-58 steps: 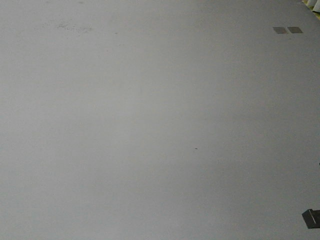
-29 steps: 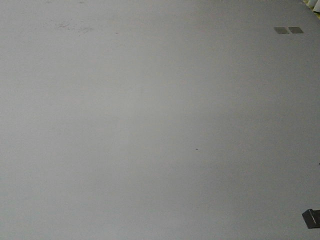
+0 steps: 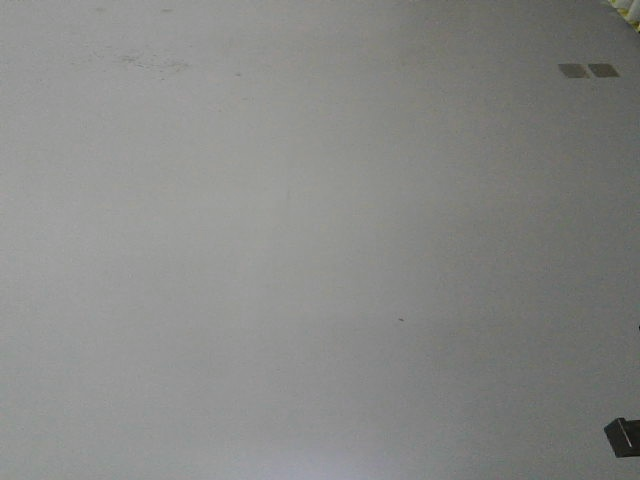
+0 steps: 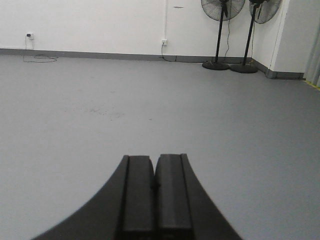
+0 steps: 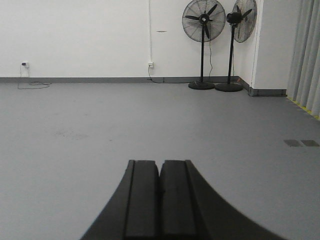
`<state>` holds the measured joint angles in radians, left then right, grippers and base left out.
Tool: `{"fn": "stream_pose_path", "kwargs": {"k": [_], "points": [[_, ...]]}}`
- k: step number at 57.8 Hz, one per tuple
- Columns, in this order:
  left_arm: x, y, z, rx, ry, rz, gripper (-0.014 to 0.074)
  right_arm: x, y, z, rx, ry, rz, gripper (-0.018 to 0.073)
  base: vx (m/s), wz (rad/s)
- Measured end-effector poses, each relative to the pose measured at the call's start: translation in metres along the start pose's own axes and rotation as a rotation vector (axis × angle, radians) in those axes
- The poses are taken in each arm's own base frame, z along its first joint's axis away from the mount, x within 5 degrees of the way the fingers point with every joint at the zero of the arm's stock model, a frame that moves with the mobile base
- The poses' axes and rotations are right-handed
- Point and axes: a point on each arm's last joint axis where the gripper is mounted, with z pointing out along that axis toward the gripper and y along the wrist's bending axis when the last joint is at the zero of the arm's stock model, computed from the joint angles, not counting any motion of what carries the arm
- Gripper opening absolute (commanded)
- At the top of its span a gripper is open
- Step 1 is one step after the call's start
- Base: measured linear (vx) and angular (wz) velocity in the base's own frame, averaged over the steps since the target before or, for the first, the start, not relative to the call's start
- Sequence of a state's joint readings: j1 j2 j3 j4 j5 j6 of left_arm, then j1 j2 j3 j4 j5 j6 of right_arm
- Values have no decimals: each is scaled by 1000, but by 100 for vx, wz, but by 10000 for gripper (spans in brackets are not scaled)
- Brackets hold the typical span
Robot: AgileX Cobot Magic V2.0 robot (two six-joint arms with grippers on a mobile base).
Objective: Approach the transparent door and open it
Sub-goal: 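Drive the base forward across the grey floor, arms held still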
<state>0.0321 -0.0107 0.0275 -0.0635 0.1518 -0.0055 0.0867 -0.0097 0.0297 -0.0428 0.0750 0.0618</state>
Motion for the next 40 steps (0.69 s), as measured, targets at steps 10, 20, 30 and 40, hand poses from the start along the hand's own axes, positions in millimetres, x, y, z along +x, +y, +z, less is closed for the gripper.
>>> {"fn": "stream_pose_path", "kwargs": {"k": [10,20,30,40], "points": [[0,0,0,0,0,0,4,0,0,0,0,1,0,0,30,15],[0,0,0,0,0,0,4,0,0,0,0,0,0,0,40,14],[0,0,0,0,0,0,4,0,0,0,0,0,0,0,48,17],[0,0,0,0,0,0,4,0,0,0,0,0,0,0,53,26]]}}
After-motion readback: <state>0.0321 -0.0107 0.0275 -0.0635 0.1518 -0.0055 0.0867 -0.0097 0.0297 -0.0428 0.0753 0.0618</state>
